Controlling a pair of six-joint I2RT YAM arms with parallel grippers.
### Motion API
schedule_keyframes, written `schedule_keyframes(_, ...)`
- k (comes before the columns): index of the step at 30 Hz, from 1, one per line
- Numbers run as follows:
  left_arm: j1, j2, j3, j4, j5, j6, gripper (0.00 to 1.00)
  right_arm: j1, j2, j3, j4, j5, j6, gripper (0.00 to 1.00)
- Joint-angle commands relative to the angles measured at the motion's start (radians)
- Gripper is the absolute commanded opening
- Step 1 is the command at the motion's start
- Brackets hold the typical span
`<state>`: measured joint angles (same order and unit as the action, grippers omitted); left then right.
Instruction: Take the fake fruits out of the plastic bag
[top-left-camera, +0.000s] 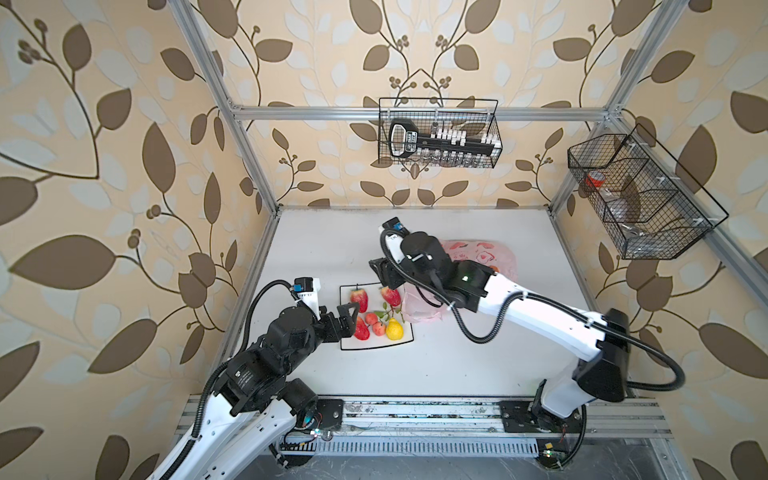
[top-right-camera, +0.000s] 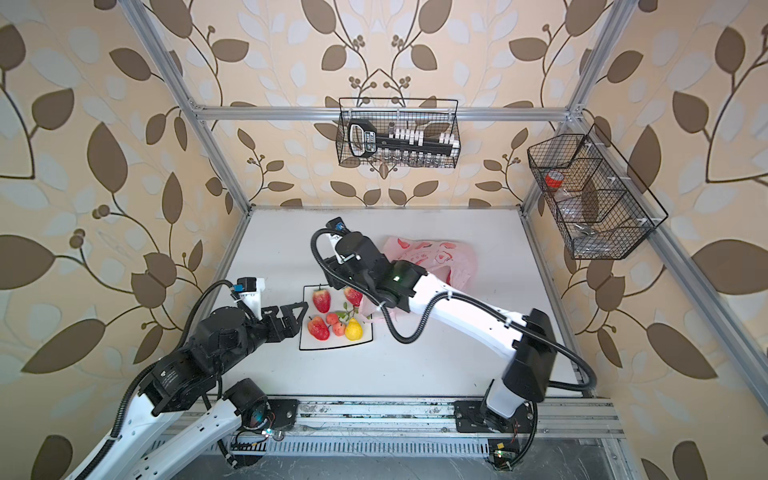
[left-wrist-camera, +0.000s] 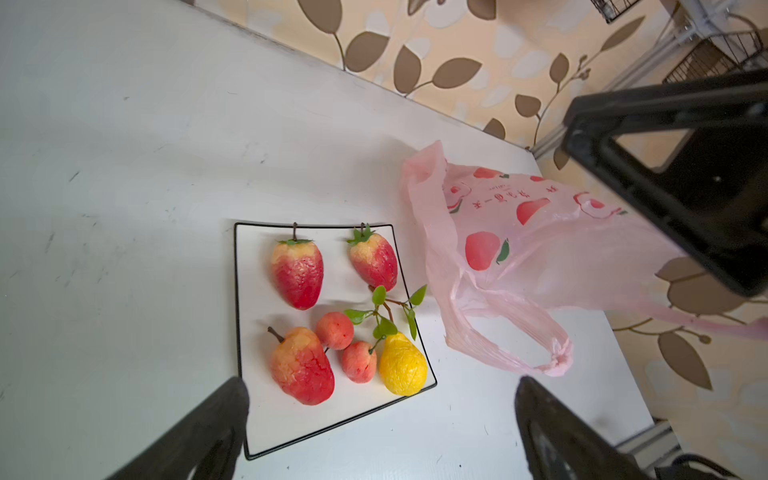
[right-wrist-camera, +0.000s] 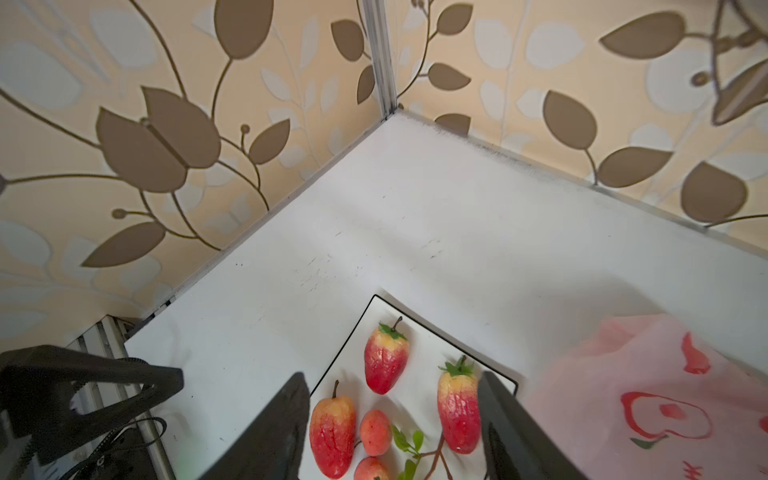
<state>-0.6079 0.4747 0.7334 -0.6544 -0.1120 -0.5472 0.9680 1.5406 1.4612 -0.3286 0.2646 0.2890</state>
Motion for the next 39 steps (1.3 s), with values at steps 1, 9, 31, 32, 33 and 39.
schedule_keyframes(1,0.002,0.072,0.049,0.136,0.140,0.137,0.97,-0.025,-0.153,-0.166,-0.009,0.112,0.030,0.64)
schedule_keyframes(9,-0.003,0.247,0.070,0.324,0.380,0.202,0.91,-0.049,-0.643,-0.492,-0.003,0.201,0.145,0.65)
schedule_keyframes(31,-0.535,0.871,0.452,0.020,-0.165,1.104,0.95,-0.061,-1.101,-0.664,-0.143,0.343,0.273,0.67)
schedule_keyframes(32,-0.536,0.890,0.459,0.028,-0.178,1.120,0.95,-0.061,-1.111,-0.668,-0.148,0.341,0.276,0.67)
schedule_keyframes(33,-0.536,0.913,0.469,0.039,-0.197,1.133,0.94,-0.060,-1.122,-0.670,-0.154,0.342,0.280,0.67)
schedule_keyframes(39,-0.536,1.051,0.513,0.070,-0.292,1.183,0.87,-0.060,-1.166,-0.670,-0.204,0.350,0.308,0.67)
